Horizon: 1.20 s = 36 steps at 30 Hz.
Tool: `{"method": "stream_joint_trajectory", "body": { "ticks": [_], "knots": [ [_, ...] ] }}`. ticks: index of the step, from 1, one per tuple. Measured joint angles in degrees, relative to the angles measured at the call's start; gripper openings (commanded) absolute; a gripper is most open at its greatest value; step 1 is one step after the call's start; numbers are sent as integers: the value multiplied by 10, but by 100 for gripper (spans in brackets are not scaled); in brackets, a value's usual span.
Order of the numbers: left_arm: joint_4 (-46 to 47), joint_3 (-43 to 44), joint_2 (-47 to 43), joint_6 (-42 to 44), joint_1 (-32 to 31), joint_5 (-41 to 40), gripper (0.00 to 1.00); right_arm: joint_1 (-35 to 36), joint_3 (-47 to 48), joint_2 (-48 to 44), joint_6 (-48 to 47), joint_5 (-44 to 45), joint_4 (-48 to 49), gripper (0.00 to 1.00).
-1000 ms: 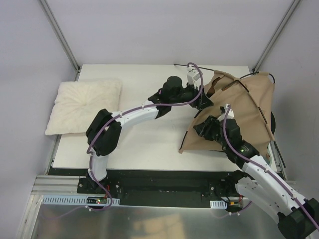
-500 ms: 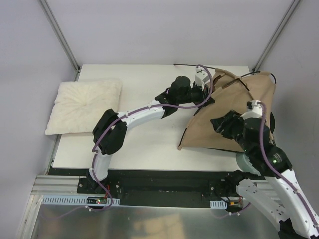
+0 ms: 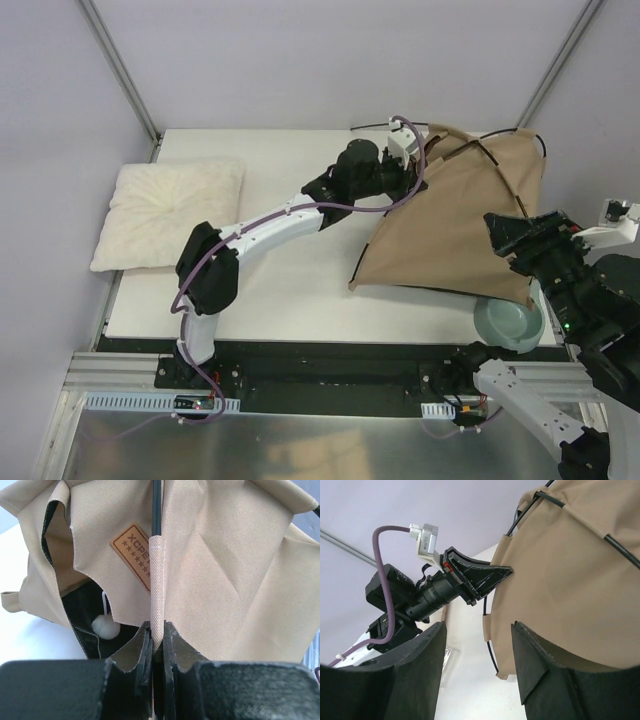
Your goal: Set up the pet tent
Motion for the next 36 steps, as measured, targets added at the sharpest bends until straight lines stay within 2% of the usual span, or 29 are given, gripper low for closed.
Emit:
{"method": "stream_joint_trajectory", "body": {
  "ticks": [7,12,18,24,30,33,35,36],
  "knots": [
    [-21,-19,-78,57,14,-9,0,0,16,2,14,4,-12,62],
    [-29,-88,-169,79,62,16,0,0,-3,3,23,3,-16,69],
    [-60,-172,-262,106,111,40,0,0,-23,32,23,-9,-33,72],
    [-87,-235,-337,127,148,54,0,0,-28,90,-7,-103,-57,72],
    [-92,-290,-384,140,193,60,0,0,-82,129,-34,-200,-72,72],
    [-96,-306,-389,142,208,62,0,0,-111,138,-45,-249,-73,66],
    [-97,-311,-389,142,215,62,0,0,-124,139,-54,-279,-74,56],
    [-97,-313,-389,142,215,62,0,0,-129,139,-57,-292,-75,47]
  ]
}}
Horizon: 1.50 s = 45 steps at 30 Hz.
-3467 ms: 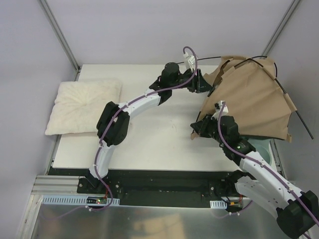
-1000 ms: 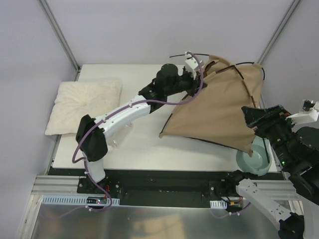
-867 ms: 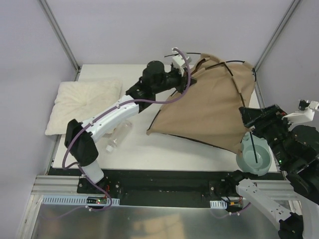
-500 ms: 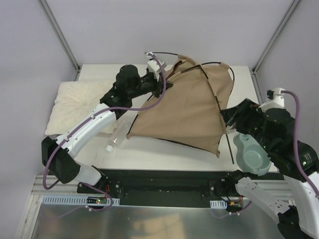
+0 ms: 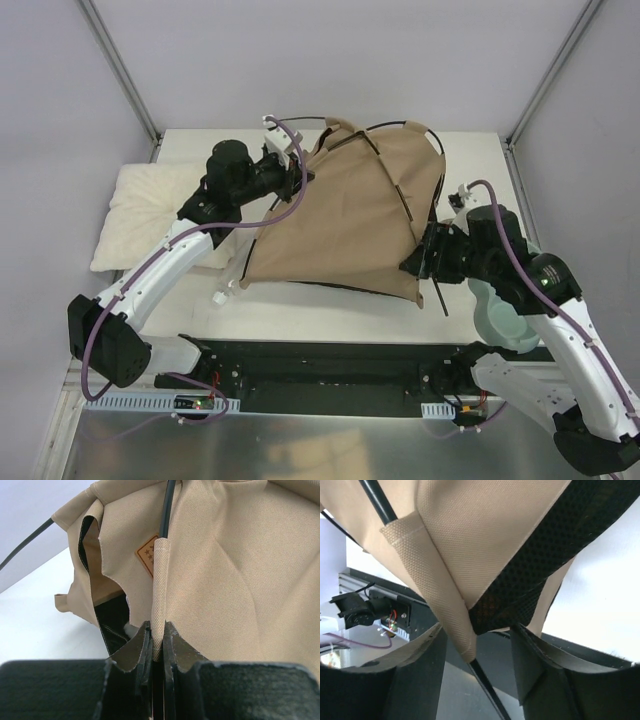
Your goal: Set up the pet tent
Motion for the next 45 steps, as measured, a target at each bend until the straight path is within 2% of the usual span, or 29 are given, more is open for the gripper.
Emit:
{"method": "stream_joint_trajectory", "body": {
  "ticks": [3,4,9,11,14,16,17,20,24,26,29,38,45],
  "knots": [
    [-1,-2,0,0,1,1,0,0,-4,1,-11,-21,-7,25],
    [-1,-2,0,0,1,2,0,0,-4,1,-13,-27,-10,21],
    [-2,-2,0,0,1,4,0,1,2,0,-39,-52,-16,12],
    [-4,3,0,0,1,0,0,1,10,-1,-47,-61,-19,14],
    [-6,13,2,7,1,-10,0,1,14,-6,-56,-73,-23,35],
    [-4,16,4,13,1,-15,0,1,14,-10,-54,-75,-28,45],
    [-3,16,5,14,2,-16,0,1,14,-13,-53,-75,-32,48],
    [-3,17,7,17,5,-19,0,1,13,-28,-48,-76,-40,49],
    [1,17,9,23,7,-19,0,1,11,-50,-40,-78,-40,45],
    [2,17,9,26,7,-19,0,1,8,-59,-38,-79,-41,38],
    [6,17,9,28,7,-17,0,1,7,-63,-33,-76,-42,0],
    [15,31,33,14,7,-15,0,1,25,-70,-22,-61,-46,0],
    [32,64,71,-12,7,-13,0,1,147,-49,-19,-61,-88,0]
  ]
}}
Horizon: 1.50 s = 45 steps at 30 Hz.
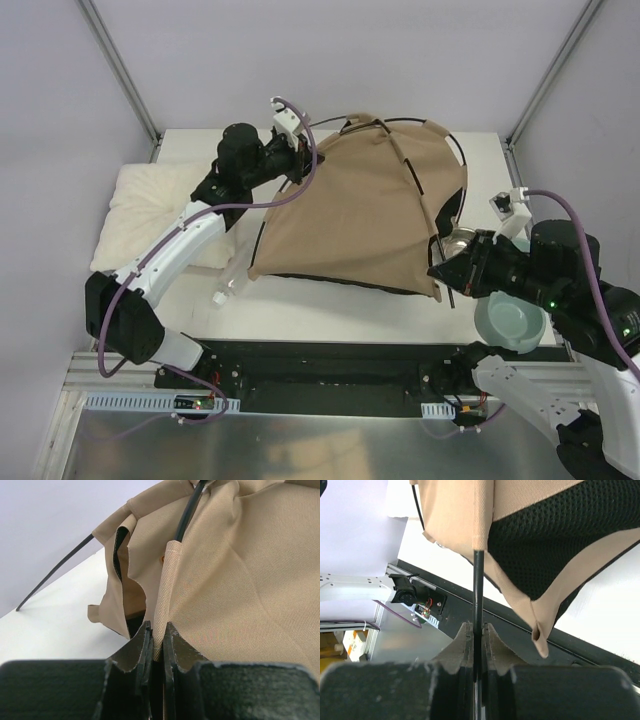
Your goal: Set up the pet tent
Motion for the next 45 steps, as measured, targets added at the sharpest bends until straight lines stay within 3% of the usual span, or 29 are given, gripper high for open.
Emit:
{"method": "stream_joint_trajectory", "body": {
  "ticks": [15,19,22,30,33,39,45],
  "knots": [
    [80,64,118,-52,38,84,0,-1,3,-1,17,-5,3,0],
    [92,72,125,-56,46,87,43,-2,-49,-8,53,-19,59,0],
    [101,74,125,-68,57,60,63,-1,-93,-8,97,-27,116,0],
    [82,71,106,-72,76,-40,78,0,-120,23,195,36,225,0],
    [75,68,83,-68,76,-78,99,0,-104,46,217,50,230,0],
    [70,59,16,-64,76,-136,99,0,-24,120,228,48,196,0],
    [40,48,-53,-78,76,-89,98,0,-11,147,232,42,197,0]
  ]
}}
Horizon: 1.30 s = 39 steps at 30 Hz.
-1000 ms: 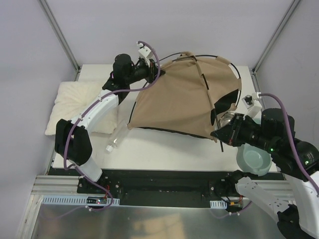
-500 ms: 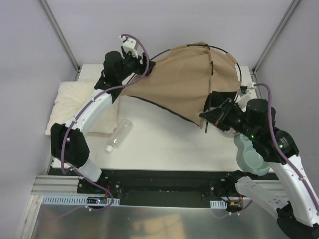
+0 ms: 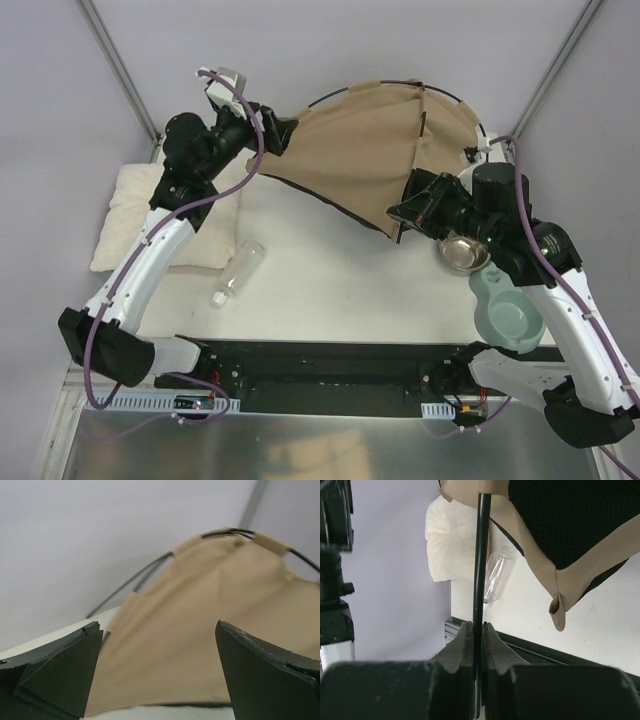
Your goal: Set up the pet tent
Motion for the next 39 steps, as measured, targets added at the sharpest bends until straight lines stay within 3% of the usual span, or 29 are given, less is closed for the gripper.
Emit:
{"method": "stream_joint_trajectory", "body": {
  "ticks": [6,13,26,39],
  "knots": [
    [3,-114,-85,-59,-14,110,93,0,15,35,20,0,22,0],
    [24,-247,-91,-69,-159,110,87,0,40,69,60,11,43,0],
    [270,-301,25,-53,-253,-2,85,0,41,80,149,33,91,0],
    [374,-290,98,-1,-313,-112,80,0,50,106,191,52,119,0]
  ]
}}
